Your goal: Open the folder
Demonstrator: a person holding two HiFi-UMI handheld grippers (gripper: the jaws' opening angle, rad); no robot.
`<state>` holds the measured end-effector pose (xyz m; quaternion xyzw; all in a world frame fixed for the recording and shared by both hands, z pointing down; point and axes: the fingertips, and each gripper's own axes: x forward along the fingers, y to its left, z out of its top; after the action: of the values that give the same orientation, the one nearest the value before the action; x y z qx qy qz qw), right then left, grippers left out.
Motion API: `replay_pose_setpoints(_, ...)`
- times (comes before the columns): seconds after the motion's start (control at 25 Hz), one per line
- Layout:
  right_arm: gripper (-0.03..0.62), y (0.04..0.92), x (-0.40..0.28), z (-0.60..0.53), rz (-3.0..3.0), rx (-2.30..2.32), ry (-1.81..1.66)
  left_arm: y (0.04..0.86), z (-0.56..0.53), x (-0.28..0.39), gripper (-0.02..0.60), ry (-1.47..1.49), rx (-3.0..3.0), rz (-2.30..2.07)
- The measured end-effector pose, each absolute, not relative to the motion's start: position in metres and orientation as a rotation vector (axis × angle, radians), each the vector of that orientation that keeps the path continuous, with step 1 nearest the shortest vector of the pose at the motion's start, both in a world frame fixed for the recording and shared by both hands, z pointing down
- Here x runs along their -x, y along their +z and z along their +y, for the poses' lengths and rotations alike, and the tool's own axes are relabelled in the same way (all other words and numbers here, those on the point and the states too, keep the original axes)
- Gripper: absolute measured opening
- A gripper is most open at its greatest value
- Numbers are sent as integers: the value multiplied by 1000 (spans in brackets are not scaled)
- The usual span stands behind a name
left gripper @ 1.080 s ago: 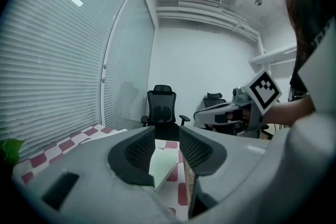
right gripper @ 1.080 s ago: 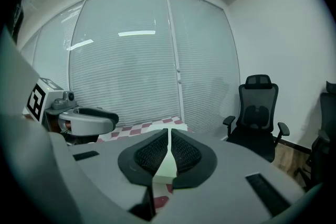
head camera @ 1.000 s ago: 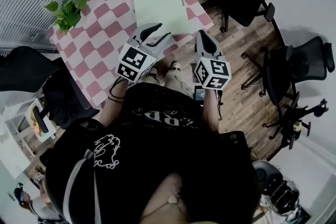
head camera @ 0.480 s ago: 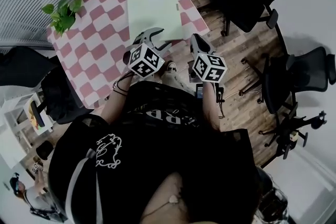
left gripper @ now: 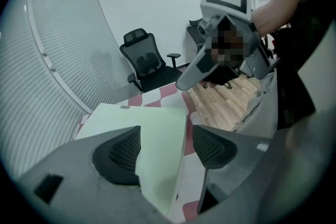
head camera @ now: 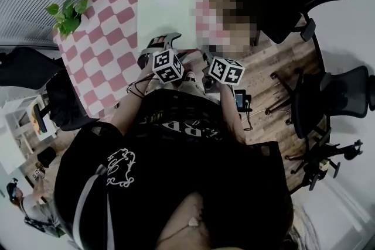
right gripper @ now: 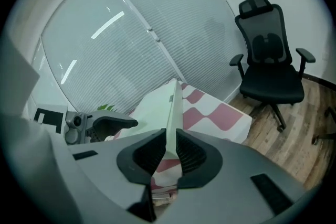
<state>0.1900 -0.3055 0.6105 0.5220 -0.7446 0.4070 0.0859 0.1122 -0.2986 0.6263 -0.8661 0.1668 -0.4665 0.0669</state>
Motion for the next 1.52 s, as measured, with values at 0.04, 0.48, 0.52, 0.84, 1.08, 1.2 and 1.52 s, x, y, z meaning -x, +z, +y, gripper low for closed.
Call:
replay_pose_setpoints(0.04,23,616,-191,-307,-2215,-1541,1249,631,-299,-114,308,-1426,2604,504)
replay_pose_setpoints(0.48,25,646,-177,-309,-2217,-1355,1414,647,-315,-109,307,-1487,2688,689)
replay_pose_setpoints(0.52,25,647,-176,-309,-2223,-1339,1432,645,-314,-109,304,-1481,2711,695)
replay_pose_setpoints(0.84,75,644,-165,-309,-2272,-1235,1478,631,-305,-109,182,-1426,2839,733)
replay_pose_setpoints(1.08,118,652,-162,-310,-2216,-1277,1498,621,-303,-109,117,-1371,2865,784)
replay_pose_setpoints(1.2,118,655,-162,-310,-2187,-1305,1527,615,-304,-107,97,-1321,2914,836)
replay_pose_setpoints(1.52,120,653,-161,-311,-2186,-1329,1404,593,-311,-95,54,-1149,3051,1004)
